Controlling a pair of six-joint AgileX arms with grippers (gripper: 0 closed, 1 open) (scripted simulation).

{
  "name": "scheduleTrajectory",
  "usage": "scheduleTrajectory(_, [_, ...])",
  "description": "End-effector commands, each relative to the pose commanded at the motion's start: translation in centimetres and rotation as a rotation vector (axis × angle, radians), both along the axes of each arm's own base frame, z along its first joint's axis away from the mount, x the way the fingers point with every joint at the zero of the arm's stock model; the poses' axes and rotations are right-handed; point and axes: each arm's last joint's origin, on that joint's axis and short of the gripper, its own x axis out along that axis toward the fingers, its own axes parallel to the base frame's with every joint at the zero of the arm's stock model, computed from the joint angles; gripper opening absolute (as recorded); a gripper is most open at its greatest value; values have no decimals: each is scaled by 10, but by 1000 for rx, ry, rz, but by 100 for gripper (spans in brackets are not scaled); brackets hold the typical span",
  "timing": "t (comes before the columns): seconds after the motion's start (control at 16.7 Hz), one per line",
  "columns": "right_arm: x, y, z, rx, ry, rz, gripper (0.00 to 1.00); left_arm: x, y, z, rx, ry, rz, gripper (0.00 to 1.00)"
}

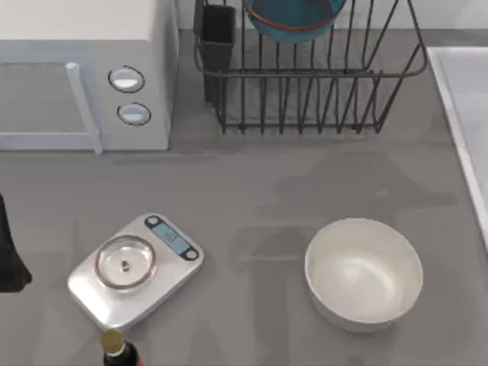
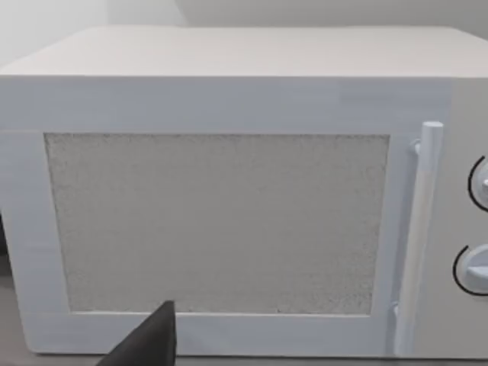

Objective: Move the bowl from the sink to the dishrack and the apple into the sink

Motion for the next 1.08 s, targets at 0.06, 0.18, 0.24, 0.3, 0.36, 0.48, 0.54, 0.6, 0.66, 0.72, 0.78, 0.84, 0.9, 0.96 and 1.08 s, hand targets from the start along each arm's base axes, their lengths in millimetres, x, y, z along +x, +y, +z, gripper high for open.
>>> scheduleTrajectory(0.06, [-1,-13,1,-23,-76,-19,0,0,0,0,0,0,0,100])
scheduleTrajectory(0.18, [-8,-42,3,-87,-223,-64,0,0,0,0,0,0,0,100])
scheduleTrajectory(0.24, [-14,-57,3,-126,-284,-90,0,0,0,0,0,0,0,100])
scheduleTrajectory(0.3, [-22,-70,2,-167,-336,-115,0,0,0,0,0,0,0,100])
scheduleTrajectory(0.36, [-31,-82,2,-210,-378,-137,0,0,0,0,0,0,0,100])
scheduleTrajectory(0.48, [-50,-99,0,-290,-441,-172,0,0,0,0,0,0,0,100])
scheduleTrajectory(0.54, [-58,-105,0,-323,-462,-186,0,0,0,0,0,0,0,100])
scheduleTrajectory(0.6, [-64,-108,-1,-348,-475,-194,0,0,0,0,0,0,0,100])
scheduleTrajectory(0.66, [-67,-110,-1,-362,-483,-198,0,0,0,0,0,0,0,100])
scheduleTrajectory(0.72, [-68,-110,-1,-365,-484,-199,0,0,0,0,0,0,0,100])
scheduleTrajectory(0.78, [-68,-110,-1,-365,-484,-199,0,0,0,0,0,0,0,100])
scheduleTrajectory(0.84, [-68,-110,-1,-365,-484,-199,0,0,0,0,0,0,0,100])
scheduleTrajectory(0.9, [-68,-110,-1,-365,-484,-199,0,0,0,0,0,0,0,100])
scheduleTrajectory(0.96, [-66,-110,-2,-360,-481,-198,0,0,0,0,0,0,0,100])
scheduleTrajectory(1.08, [-64,-108,-4,-351,-482,-190,0,0,0,0,0,0,0,100])
